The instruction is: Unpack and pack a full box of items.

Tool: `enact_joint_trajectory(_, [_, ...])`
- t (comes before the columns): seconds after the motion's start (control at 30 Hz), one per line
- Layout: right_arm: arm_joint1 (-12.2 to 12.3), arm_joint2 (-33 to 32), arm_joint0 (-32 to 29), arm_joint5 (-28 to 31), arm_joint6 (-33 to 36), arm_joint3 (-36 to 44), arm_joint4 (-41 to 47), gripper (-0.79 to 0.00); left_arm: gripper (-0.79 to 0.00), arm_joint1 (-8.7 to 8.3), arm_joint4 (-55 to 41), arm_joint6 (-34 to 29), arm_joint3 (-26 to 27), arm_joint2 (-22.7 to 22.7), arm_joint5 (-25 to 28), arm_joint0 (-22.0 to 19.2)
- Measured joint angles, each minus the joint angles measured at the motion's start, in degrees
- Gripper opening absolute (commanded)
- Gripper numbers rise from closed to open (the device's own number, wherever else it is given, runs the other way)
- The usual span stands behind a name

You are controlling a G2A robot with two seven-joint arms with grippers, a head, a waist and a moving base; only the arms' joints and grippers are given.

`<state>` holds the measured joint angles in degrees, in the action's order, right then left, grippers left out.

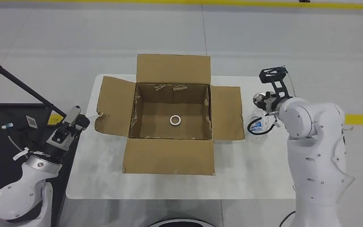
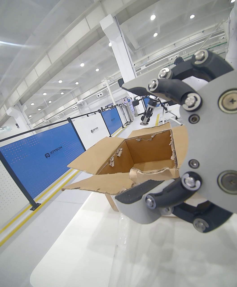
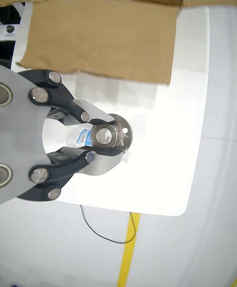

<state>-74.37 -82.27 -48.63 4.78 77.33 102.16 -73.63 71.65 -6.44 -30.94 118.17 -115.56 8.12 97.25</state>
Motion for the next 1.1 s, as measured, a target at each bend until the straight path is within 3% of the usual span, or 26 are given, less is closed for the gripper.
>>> enact_joint_trajectory(0.17, [-0.6, 7.5, 1.6, 2.8, 0.7, 3.8, 2.7, -0.785, 0.0, 0.0, 0.0, 0.0, 0.0, 0.0, 0.0, 0.0])
enact_joint_trajectory(0.4, [-2.0, 18.5, 6.6, 5.6, 1.0, 1.6, 7.1, -0.785, 0.0, 0.0, 0.0, 0.0, 0.0, 0.0, 0.0, 0.0])
enact_joint_trajectory(0.67, [-4.7, 30.1, 14.1, 4.1, -0.8, -11.2, 9.7, -0.785, 0.0, 0.0, 0.0, 0.0, 0.0, 0.0, 0.0, 0.0])
enact_joint_trajectory(1.1, [-9.1, 40.6, 21.6, 2.9, -5.6, -28.8, 13.8, -0.785, 0.0, 0.0, 0.0, 0.0, 0.0, 0.0, 0.0, 0.0])
